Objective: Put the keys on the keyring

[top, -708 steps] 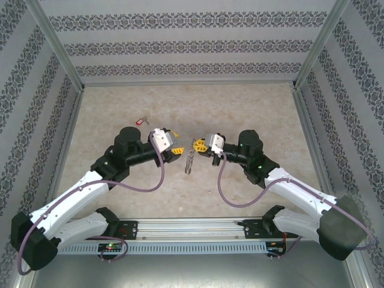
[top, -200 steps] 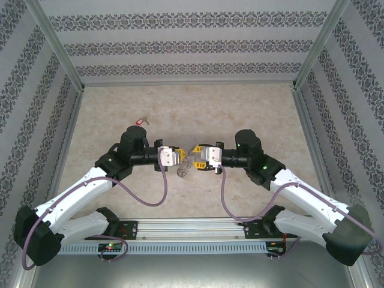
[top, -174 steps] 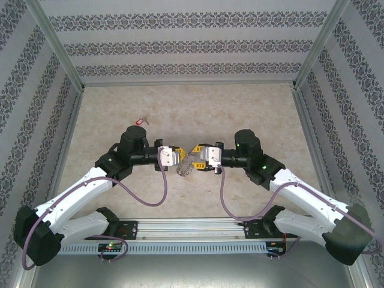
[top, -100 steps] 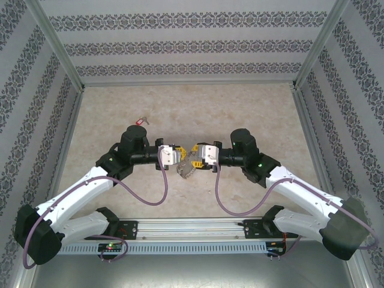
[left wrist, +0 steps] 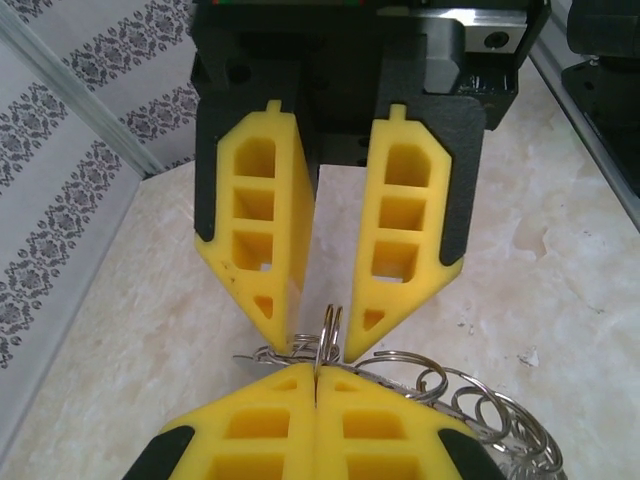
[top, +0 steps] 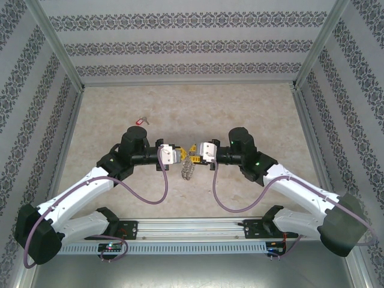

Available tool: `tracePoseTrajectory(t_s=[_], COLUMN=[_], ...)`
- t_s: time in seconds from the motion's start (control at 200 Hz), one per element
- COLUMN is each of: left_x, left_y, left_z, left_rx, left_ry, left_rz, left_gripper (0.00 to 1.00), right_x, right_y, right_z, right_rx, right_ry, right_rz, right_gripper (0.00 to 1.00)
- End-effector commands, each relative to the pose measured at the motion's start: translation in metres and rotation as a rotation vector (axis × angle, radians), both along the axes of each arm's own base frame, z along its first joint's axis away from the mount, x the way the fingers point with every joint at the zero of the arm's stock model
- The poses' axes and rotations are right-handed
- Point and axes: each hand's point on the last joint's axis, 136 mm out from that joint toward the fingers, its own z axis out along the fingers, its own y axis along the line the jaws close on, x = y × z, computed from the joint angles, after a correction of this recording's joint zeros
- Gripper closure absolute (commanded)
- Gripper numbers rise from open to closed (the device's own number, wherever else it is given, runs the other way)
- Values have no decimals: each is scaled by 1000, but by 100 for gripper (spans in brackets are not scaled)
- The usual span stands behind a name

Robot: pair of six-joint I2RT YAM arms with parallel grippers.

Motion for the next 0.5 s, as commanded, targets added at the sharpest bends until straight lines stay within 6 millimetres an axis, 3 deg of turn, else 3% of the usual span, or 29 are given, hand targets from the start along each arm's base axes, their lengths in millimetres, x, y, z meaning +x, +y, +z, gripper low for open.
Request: tracePoseTrajectory(t_s=[0.0,0.12,0.235,0.305,0.365,0.415,0.494], left_x=[-2,-3,-2,-1,0,1,1], left_y=[-2,-2,-1,0,1,2,2], left_z=[16,15,17,15,12,9,6], left_rx=[-62,-60,-67,-56,-40,-32,-22], left_ry=[-34,-30,-24,-13,-5,-1,20], left_rz=[-21,-22,-9,2,11,18,18], left_gripper=[100,100,100,87,82,67,65], right_x=[0,1,1,2,0,0,-1], right_y=[7,8,7,6,6,6,5], right_z=[21,22,21,24,27,29,33], right_rx=[44,52,49,58,68,77,90], right_ry=[-28,-22,-23,-26,-23,-20,-12], right_rz=[17,11,2,-4,-1,1,12], right_gripper=[83,100,100,100,100,100,100])
